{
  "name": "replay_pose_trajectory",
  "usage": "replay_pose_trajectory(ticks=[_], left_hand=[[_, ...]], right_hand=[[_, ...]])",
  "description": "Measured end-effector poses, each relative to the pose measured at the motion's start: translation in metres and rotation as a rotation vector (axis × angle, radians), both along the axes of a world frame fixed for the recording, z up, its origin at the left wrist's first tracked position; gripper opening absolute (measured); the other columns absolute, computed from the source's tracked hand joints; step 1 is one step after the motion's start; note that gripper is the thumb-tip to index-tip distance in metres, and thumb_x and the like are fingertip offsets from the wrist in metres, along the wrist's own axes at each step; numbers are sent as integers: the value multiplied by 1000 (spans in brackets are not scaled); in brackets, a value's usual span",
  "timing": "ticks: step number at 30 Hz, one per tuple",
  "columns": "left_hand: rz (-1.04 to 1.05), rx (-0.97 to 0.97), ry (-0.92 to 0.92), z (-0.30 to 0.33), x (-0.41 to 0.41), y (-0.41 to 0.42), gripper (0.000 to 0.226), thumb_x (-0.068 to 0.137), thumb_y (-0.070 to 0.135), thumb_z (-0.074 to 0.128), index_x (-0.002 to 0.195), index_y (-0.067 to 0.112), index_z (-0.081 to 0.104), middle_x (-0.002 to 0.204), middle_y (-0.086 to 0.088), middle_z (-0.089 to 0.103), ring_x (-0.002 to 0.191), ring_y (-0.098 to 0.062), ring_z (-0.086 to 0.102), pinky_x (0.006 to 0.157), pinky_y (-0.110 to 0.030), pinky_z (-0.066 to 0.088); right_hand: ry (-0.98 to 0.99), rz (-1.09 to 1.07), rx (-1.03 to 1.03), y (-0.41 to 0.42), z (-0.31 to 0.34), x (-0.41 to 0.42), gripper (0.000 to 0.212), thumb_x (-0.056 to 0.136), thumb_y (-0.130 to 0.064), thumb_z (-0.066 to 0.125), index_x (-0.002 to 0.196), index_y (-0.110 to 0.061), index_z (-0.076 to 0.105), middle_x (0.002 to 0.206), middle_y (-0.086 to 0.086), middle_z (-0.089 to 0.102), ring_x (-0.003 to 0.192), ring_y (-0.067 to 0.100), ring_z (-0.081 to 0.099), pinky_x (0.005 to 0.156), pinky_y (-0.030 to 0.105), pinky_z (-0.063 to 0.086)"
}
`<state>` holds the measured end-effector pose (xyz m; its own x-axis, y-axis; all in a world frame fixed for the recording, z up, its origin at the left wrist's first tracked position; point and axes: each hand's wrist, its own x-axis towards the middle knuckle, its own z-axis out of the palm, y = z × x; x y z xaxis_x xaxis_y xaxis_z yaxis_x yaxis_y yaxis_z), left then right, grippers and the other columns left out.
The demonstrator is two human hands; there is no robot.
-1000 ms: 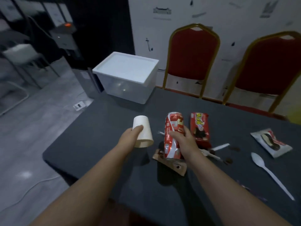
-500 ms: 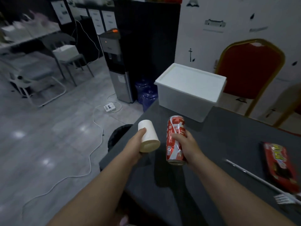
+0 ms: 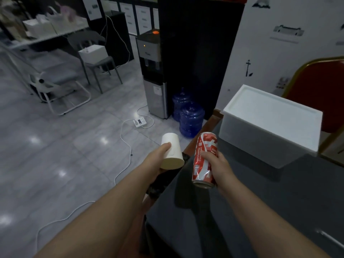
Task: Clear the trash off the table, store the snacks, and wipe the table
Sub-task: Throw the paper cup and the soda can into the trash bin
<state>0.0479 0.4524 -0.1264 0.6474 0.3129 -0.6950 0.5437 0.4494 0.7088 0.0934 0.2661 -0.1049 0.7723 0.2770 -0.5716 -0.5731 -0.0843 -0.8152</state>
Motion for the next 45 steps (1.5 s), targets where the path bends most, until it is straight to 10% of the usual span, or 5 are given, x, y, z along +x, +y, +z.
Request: replay_pose_trajectory(ticks=[8,32,45], left_hand=[[-32,103,-12,-6,29,46,56,86,46,58,128,10,44,108,-15,63,91,-26,65,72,-33,52],[-650,392,327,-260,157,160,62,88,50,54,132,6,50,131,-15,54,114,-30,54,97,-37,44],[-728,456,254,-241,139,151,48,96,37,47,135,10,48,139,-9,50,126,-28,47,106,-35,37]], right_hand=[[19,2,-18,61,-19,35,69,81,-35,70,139,-22,35,124,9,57,100,28,62,86,45,52],[375,-244,-529,208,-263,117,54,83,-40,60,128,-15,44,115,11,61,99,33,63,91,48,51],[253,-173,-674,199,-239,104,46,97,-29,44,142,-19,38,138,7,49,118,28,52,83,28,42]])
